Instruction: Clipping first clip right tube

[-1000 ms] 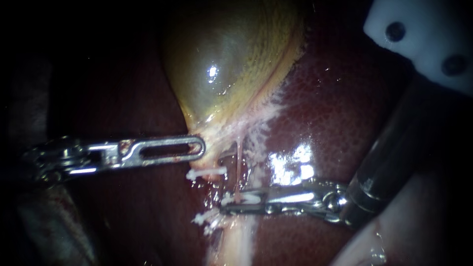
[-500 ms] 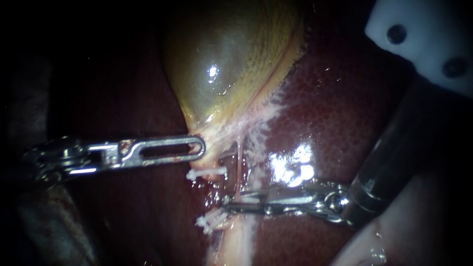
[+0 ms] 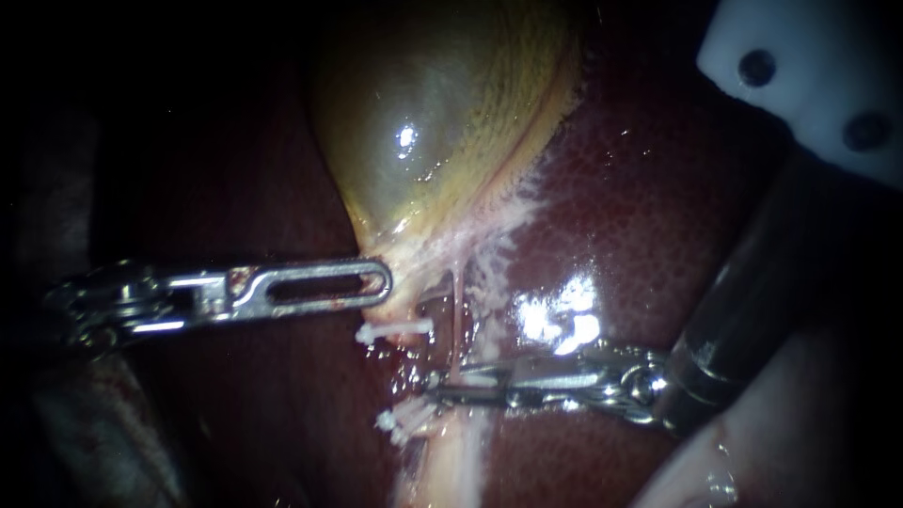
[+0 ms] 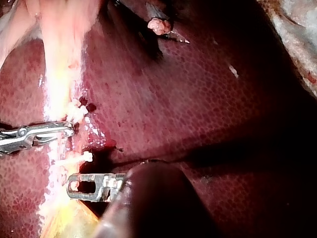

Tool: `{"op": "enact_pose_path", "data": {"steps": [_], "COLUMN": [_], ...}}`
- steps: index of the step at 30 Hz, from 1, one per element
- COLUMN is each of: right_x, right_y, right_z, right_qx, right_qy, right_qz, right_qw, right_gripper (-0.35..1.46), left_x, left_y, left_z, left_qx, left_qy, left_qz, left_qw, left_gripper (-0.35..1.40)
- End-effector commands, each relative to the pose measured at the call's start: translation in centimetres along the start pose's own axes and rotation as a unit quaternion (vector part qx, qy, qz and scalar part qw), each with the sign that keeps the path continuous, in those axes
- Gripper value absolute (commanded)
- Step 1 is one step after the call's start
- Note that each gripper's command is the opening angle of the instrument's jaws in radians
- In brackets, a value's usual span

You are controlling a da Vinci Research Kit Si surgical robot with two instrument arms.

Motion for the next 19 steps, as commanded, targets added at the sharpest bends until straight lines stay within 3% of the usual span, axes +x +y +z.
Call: {"op": "enact_pose_path", "data": {"steps": [1,19], "right_x": [0.00,0.00], "right_y": [0.00,0.00], "right_z": [0.00,0.00], "right_qx": [0.000,0.000], "right_qy": [0.000,0.000], "right_qz": [0.000,0.000], "right_qw": [1.0000,1.0000], "right_gripper": [-0.35,-0.35], "left_x": [0.00,0.00], "left_y": [0.00,-0.01], "left_z": [0.00,0.02], "left_qx": [0.000,0.000], "left_qy": [0.000,0.000], "left_qz": [0.000,0.000], "left_qw": [1.0000,1.0000], "left_gripper": [-0.35,-0.35]}}
